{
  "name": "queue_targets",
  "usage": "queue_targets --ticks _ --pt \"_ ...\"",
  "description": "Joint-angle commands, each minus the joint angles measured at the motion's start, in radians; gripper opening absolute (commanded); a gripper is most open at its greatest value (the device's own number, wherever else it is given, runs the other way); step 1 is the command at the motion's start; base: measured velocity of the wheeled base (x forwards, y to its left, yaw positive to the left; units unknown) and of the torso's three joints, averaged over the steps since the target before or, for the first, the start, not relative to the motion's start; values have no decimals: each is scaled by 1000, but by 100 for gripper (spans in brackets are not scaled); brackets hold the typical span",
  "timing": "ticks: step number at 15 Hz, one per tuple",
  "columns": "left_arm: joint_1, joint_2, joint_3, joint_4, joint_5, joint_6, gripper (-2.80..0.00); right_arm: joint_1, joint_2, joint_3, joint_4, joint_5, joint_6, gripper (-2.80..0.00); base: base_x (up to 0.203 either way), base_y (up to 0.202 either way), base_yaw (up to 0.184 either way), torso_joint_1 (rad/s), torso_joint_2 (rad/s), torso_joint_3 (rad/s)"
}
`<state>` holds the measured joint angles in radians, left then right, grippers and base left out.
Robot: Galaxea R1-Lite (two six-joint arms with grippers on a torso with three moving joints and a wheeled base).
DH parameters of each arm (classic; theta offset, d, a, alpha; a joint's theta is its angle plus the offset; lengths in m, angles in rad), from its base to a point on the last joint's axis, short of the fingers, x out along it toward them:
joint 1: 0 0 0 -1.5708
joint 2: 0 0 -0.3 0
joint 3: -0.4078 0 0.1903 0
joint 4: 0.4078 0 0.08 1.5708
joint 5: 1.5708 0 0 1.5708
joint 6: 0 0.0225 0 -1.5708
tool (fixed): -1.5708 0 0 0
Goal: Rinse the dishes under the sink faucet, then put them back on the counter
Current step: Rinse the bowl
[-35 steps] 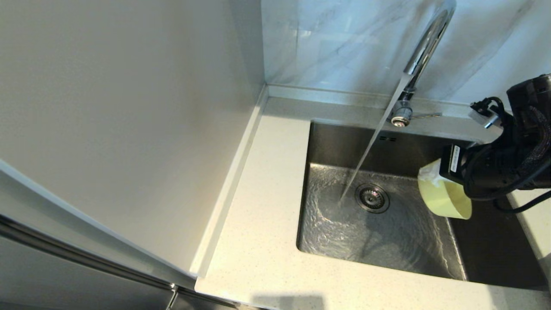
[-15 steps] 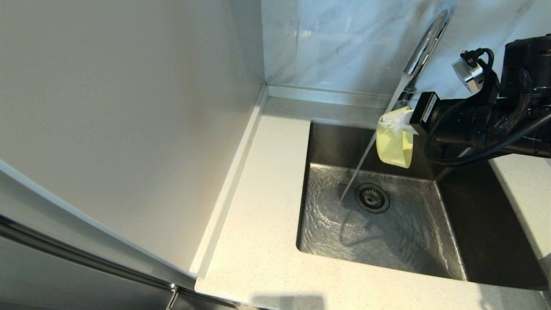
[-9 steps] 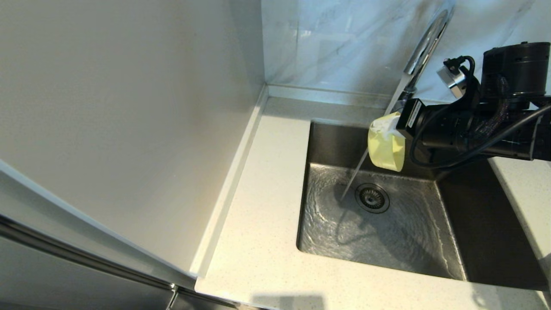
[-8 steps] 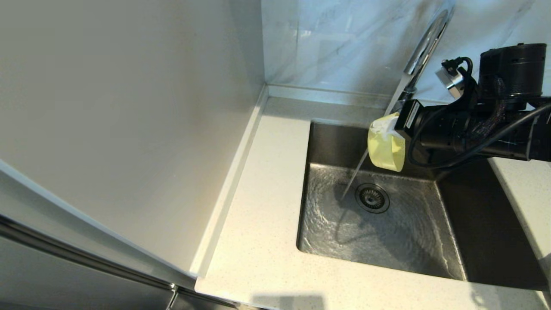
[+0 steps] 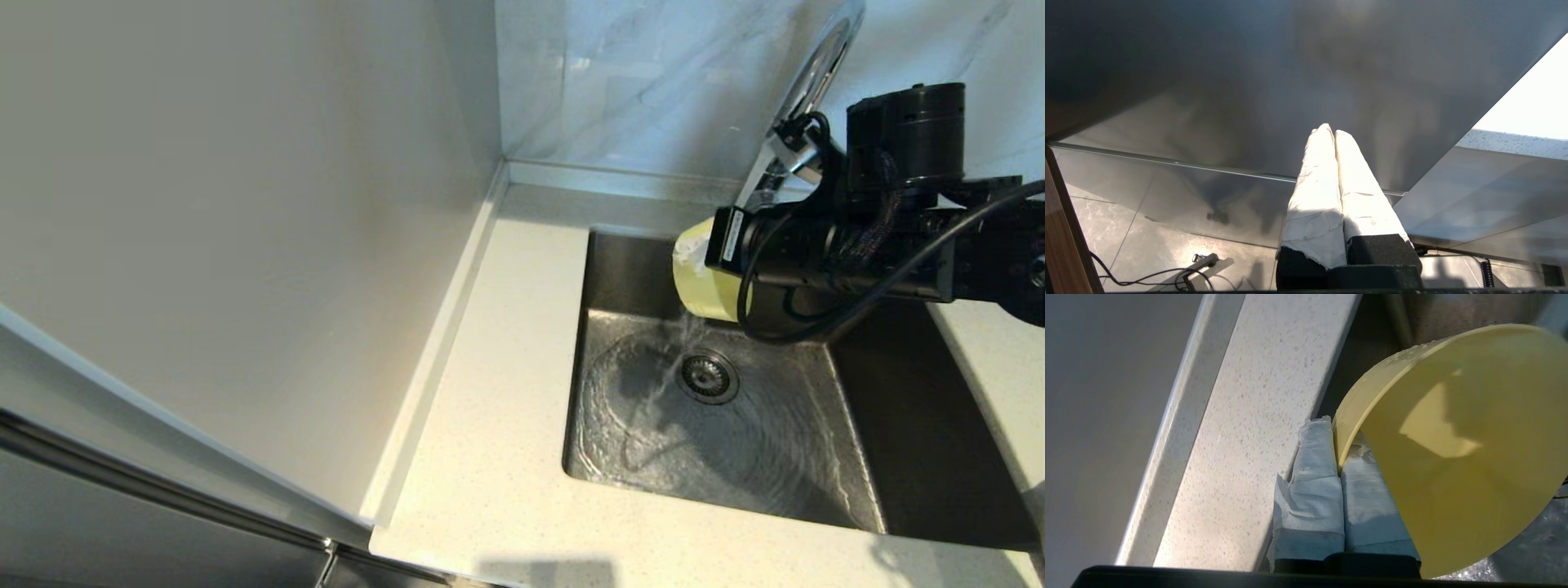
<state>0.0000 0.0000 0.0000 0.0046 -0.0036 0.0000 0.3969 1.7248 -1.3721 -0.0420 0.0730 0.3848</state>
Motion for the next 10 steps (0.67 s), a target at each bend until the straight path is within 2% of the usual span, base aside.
queue_targets --ticks 1,4,10 --pt "0 0 0 0 1 0 -280 17 21 -34 26 -1 -10 -280 0 0 0 0 0 0" --pt "0 0 0 0 0 0 -280 23 39 -50 42 -44 -43 -280 0 0 0 0 0 0" --pt "0 0 0 0 0 0 -280 31 62 -83 52 -69 -44 -280 0 0 0 0 0 0"
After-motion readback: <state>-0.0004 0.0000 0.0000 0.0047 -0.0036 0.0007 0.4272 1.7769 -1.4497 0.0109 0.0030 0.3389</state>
